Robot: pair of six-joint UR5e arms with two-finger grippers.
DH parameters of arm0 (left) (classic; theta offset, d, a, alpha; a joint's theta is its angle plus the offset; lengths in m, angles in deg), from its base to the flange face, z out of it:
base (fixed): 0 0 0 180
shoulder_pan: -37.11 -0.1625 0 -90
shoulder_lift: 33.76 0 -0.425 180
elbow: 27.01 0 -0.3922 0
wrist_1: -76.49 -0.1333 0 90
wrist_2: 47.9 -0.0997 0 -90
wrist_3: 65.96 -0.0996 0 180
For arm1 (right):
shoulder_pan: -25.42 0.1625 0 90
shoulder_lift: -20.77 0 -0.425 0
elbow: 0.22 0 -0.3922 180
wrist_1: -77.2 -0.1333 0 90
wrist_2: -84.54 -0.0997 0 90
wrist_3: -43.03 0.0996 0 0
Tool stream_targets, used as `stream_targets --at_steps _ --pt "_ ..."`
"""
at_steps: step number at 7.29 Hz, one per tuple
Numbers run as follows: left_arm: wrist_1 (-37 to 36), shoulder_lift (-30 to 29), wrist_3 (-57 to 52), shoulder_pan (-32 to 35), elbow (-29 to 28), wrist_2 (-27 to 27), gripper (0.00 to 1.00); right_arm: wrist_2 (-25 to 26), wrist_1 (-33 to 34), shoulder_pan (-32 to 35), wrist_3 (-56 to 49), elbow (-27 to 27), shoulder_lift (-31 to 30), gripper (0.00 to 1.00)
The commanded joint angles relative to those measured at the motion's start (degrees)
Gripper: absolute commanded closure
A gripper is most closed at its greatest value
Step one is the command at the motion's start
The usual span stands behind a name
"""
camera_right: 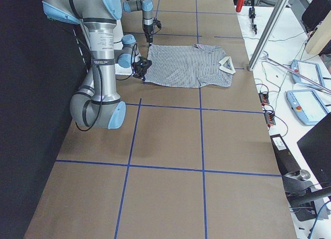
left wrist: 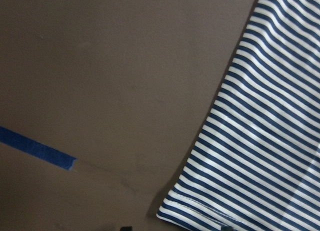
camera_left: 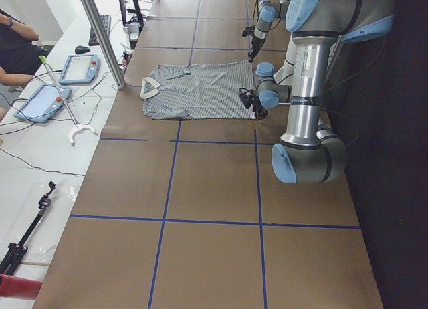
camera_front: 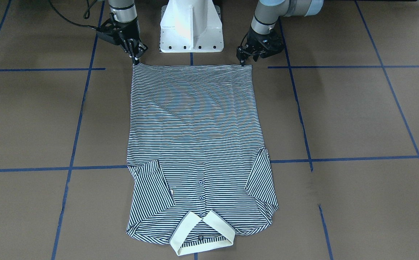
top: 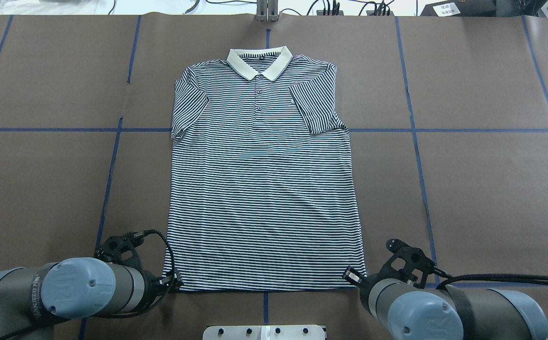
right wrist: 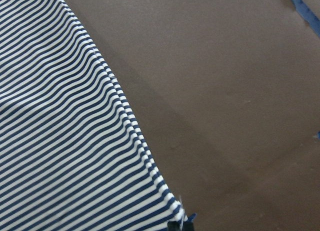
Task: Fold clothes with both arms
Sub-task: 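Grasp the hem corners nearest the robot with both grippers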
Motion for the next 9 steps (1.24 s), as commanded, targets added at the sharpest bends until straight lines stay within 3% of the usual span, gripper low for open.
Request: stream_targets --at_steps 1,6,9 --pt "-0.01 0.05 -0.08 -0.02 -0.11 -1.88 0.34 0.0 0.12 0.03 0.08 0.08 0.0 1.0" --pt "-0.01 0.14 -0.08 -0.11 -0.55 -3.03 0.43 0.0 0.03 0.21 -0.01 0.08 -0.09 1.0" --pt "-0.01 0.06 -0.08 -0.11 -0.55 -3.03 0.44 -0.09 0.03 0.21 -0.01 0.08 -0.09 1.0"
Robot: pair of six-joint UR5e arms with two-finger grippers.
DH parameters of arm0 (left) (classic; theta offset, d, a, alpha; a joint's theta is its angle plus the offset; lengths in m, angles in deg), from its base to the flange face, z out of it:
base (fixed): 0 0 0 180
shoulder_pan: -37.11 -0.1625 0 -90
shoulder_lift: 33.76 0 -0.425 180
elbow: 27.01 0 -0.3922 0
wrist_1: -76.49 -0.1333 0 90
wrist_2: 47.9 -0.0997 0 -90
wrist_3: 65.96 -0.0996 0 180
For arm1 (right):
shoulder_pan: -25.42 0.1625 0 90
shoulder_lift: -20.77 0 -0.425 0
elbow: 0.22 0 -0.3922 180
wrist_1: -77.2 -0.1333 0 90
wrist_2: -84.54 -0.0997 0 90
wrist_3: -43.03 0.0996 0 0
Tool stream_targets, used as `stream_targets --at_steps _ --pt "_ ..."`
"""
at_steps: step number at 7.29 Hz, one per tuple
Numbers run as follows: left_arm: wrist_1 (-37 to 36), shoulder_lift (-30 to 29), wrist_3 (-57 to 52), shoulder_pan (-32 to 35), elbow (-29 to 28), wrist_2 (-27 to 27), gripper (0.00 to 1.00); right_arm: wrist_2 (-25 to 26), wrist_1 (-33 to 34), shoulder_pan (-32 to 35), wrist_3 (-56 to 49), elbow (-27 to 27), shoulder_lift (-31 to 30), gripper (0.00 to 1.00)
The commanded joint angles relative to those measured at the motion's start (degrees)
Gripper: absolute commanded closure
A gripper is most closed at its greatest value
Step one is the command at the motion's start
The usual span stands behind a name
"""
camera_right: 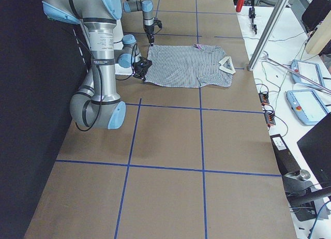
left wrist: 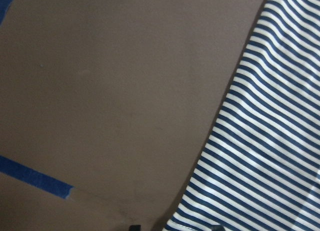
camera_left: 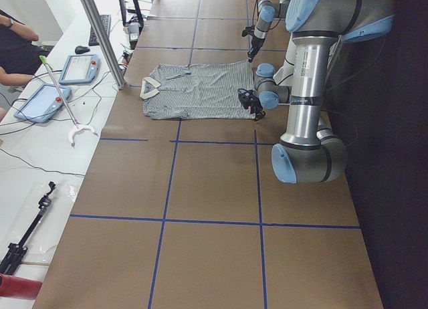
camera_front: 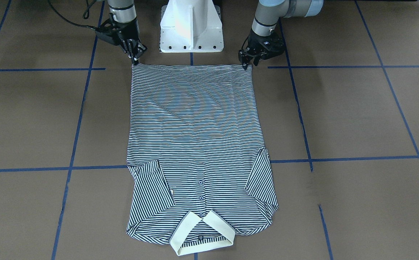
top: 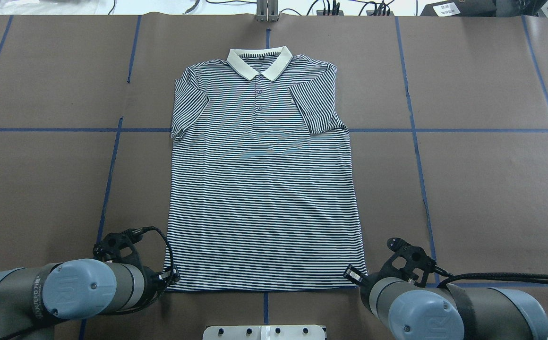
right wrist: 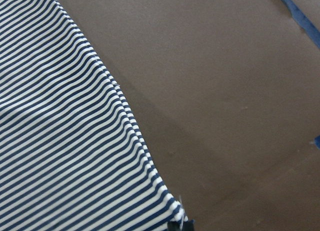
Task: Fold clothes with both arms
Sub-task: 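Grasp the hem corners nearest the robot with both grippers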
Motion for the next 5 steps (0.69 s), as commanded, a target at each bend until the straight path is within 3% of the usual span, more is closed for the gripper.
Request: stream_targets --at_steps 1,2,3,4,5 --pt "0.0 -0.04 0.09 -0.2 -0.01 0.05 0.47 -0.07 -0.06 -0.04 0.0 -0.09 0.09 1.0" --pt "0.0 -0.04 0.17 -0.2 -0.01 0.05 0.62 -0.07 0.03 -0.04 -0.09 -0.09 0.0 1.0" --pt "0.0 -0.04 0.17 -0.2 -0.01 0.05 0.88 -0.07 -0.06 0.04 -0.09 -0.09 0.0 1.0" --pt "0.0 -0.04 0.26 -0.2 0.08 0.05 1.0 -0.07 -0.06 0.05 -0.09 0.0 0.0 1.0" --pt "0.0 -0.21 0.26 -0.2 0.17 0.05 1.0 -0.15 -0.06 0.05 -0.09 -0.17 0.0 1.0"
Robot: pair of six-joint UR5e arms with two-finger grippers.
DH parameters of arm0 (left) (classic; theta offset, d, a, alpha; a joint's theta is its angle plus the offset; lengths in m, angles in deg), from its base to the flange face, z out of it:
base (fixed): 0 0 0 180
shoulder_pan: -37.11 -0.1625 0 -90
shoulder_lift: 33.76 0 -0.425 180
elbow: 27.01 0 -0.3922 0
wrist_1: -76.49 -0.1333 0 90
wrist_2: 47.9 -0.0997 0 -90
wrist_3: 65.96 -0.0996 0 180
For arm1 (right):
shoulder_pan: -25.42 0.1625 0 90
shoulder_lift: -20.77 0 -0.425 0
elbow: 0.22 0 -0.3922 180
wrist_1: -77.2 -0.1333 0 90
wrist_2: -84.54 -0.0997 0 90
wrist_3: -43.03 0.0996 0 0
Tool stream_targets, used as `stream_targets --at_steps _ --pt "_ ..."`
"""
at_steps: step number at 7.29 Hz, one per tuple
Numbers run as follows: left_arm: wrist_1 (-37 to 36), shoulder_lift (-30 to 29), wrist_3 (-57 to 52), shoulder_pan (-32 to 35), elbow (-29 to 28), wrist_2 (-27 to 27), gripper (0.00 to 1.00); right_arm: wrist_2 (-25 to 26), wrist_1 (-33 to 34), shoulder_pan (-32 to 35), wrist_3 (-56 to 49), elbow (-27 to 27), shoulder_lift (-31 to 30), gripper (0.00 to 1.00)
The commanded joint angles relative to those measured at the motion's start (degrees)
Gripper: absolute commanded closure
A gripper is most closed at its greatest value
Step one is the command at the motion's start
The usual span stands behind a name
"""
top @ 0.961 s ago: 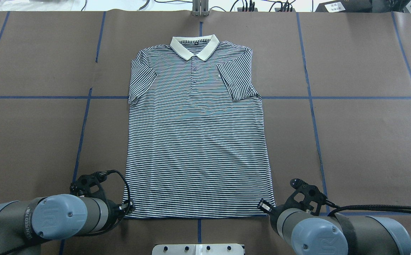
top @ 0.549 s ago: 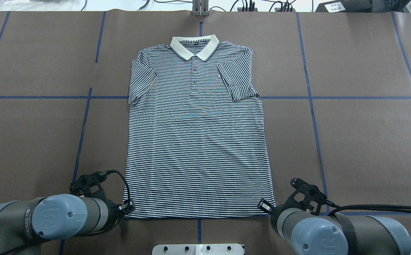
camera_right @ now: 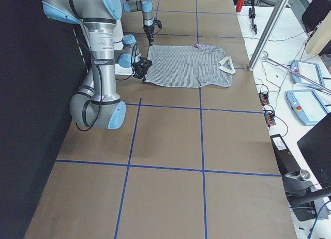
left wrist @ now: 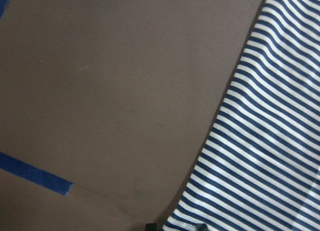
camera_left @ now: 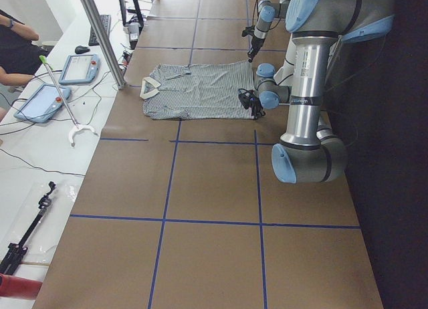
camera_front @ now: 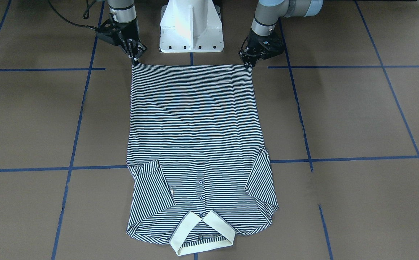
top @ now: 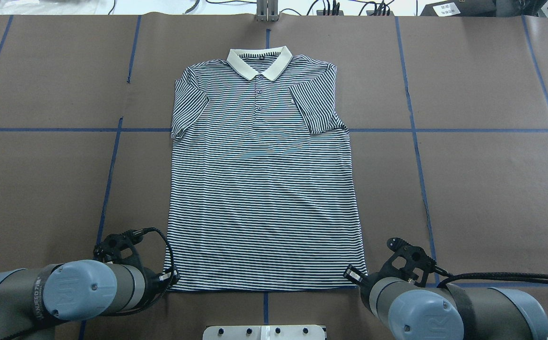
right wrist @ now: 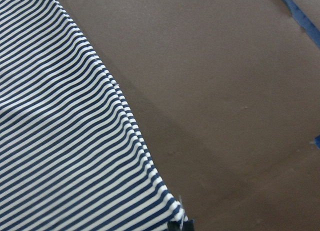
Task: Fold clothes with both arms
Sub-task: 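Grasp the hem corners nearest the robot with both grippers, then lift the hem with both grippers and fold it toward the collar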
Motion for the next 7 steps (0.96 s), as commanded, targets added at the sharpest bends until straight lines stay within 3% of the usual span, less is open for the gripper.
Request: stream_targets --at_steps 1,4,7 --pt "-0.09 -0.47 0.04 0.08 0.7 0.09 1.0 -0.07 -0.01 0.01 0.0 -0.01 -0.18 1.0" --pt "-8.76 -0.38 0.92 -1.83 9.37 0.18 1.0 -1.46 -0.01 -0.68 0.35 3.84 -2.45 1.0" --pt "-18.6 -0.56 4.26 -7.46 18.52 0.18 1.0 -1.74 -0.01 -4.82 0.44 11.73 -7.9 1.0"
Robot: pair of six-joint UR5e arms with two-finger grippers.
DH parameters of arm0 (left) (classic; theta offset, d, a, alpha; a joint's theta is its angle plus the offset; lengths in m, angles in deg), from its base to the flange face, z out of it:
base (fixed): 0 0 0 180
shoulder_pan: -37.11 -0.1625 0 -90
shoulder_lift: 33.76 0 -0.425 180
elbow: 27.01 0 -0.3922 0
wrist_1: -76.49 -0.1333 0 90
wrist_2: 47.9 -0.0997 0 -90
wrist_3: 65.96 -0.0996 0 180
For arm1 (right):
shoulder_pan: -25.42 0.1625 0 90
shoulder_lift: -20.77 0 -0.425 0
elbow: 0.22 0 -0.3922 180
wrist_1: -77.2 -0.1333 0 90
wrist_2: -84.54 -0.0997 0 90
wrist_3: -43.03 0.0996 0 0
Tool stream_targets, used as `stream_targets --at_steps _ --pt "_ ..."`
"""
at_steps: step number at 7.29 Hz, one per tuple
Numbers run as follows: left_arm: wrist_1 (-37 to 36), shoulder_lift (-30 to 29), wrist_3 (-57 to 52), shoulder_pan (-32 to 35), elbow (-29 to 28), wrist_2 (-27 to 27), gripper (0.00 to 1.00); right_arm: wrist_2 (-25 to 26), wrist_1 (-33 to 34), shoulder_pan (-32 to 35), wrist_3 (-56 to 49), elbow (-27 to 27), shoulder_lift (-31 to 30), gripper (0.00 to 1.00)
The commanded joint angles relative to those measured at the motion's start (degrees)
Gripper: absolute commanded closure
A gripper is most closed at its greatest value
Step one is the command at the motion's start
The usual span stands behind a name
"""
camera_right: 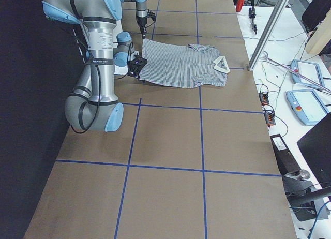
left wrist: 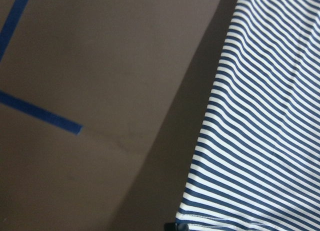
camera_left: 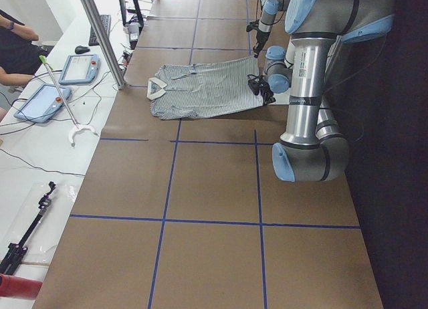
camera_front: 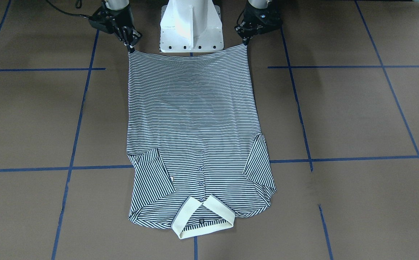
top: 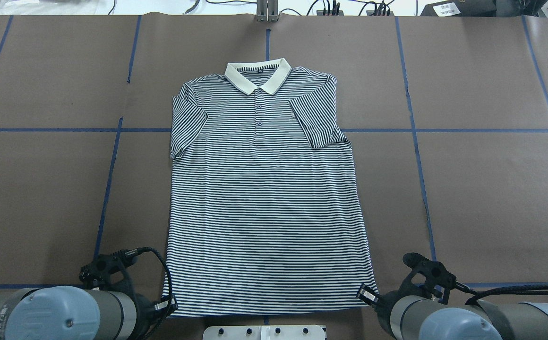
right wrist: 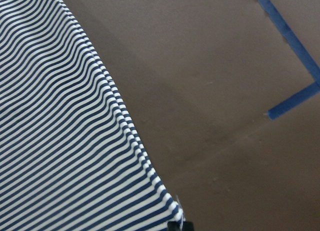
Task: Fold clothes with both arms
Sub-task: 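Lift the hem with both grippers and fold it toward the collar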
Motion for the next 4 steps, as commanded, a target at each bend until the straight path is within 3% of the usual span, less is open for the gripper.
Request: stream_targets --at_steps 1,2,4 --pt "-4.88 -0.53 0.81 -1.74 5.24 0.04 1.0 0.26 0.0 1.0 -0.06 6.02 -1.91 1.0" --pt "-4.89 -1.31 0.02 -0.26 4.82 -0.13 1.0 0.27 -0.09 5.02 -0.67 6.13 -1.04 1.0" --pt "-4.97 -8.49 -6.19 12.69 0.89 0.21 1.0 0.0 0.26 14.24 -8.35 1.77 8.23 1.0"
